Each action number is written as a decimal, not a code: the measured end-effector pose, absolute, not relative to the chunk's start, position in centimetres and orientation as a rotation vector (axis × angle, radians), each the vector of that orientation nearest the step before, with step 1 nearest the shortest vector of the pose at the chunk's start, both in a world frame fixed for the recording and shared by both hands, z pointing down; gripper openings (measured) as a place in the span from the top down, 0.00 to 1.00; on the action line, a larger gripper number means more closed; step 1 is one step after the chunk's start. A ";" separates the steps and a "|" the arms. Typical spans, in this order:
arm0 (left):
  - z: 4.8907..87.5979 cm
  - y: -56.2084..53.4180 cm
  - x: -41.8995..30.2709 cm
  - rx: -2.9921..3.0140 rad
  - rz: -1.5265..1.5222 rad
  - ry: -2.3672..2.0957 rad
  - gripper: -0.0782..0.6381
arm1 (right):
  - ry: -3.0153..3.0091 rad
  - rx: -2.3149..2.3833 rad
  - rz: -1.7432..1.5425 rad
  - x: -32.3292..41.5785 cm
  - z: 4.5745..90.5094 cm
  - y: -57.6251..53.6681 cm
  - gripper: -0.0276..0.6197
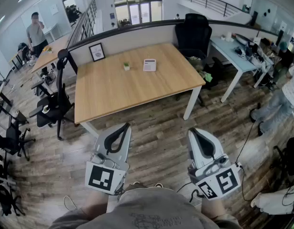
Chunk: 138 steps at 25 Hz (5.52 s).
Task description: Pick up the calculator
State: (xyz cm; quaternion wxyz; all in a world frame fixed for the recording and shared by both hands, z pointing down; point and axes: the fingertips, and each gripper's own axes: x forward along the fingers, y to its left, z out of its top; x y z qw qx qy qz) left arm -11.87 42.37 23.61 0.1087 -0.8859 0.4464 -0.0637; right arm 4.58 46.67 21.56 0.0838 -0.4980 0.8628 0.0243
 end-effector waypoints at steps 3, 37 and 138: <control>23.6 42.2 -11.7 -2.613 -0.184 1.301 0.89 | 2.561 -1.490 0.057 4.8 21.5 46.5 0.94; 26.2 28.8 -8.4 -2.719 -0.182 1.240 0.89 | 2.583 -1.611 -0.059 8.4 26.1 32.3 0.62; 45.7 -39.2 -10.1 -2.638 -0.599 1.970 0.89 | 3.610 -0.697 -0.631 2.0 56.6 -48.1 0.62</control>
